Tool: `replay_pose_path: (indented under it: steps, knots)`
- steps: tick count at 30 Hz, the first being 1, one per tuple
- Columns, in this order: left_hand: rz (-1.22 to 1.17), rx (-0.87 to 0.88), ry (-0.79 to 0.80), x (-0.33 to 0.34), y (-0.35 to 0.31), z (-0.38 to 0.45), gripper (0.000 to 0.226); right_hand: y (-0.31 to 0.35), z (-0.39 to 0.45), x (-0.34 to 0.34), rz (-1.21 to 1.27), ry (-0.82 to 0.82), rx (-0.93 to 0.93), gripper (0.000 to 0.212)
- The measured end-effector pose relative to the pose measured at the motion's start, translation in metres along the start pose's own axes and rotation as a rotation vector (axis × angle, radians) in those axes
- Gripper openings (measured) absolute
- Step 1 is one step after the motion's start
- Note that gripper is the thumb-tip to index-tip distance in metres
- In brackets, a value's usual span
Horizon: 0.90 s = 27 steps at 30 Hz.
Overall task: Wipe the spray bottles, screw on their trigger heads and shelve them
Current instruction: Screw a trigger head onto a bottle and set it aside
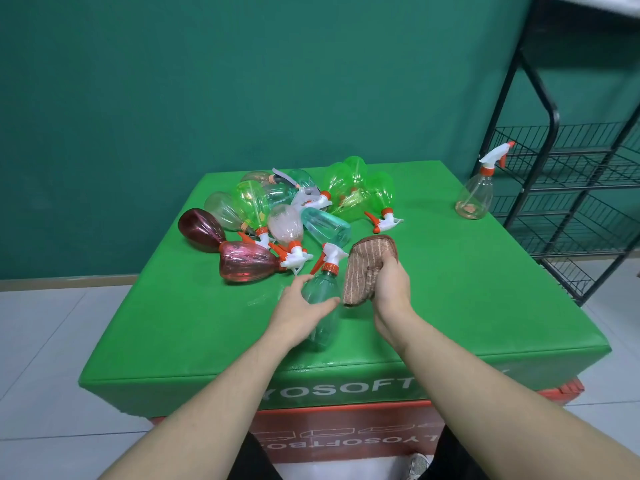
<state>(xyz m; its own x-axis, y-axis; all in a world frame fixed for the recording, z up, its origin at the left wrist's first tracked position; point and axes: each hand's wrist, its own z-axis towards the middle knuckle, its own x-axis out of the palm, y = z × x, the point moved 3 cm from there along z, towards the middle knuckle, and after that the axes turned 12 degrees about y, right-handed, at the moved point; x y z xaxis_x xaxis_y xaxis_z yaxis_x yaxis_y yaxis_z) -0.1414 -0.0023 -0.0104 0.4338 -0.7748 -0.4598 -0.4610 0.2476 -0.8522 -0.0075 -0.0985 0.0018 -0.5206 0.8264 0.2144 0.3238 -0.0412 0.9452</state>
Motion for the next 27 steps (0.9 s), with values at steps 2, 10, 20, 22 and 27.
replay_pose_path:
  steps: [2,10,20,22,27]
  knots:
    - [0.030,-0.013,-0.027,-0.002,0.000,0.001,0.078,0.002,0.000,-0.003,-0.077,0.002,-0.003,0.030]
    - [0.110,-0.026,-0.148,0.006,0.001,0.004,0.083,-0.003,-0.014,0.013,-0.275,0.123,0.025,0.029]
    - [-0.074,0.078,-0.083,0.021,0.007,-0.003,0.065,-0.001,-0.017,0.041,-0.338,0.166,0.053,0.051]
    - [-0.062,0.081,-0.085,0.020,0.007,-0.001,0.072,-0.002,-0.016,0.046,-0.422,0.192,0.031,0.055]
    - [0.000,0.092,-0.093,0.021,0.005,0.000,0.077,-0.005,-0.012,0.048,-0.579,0.235,-0.011,0.049]
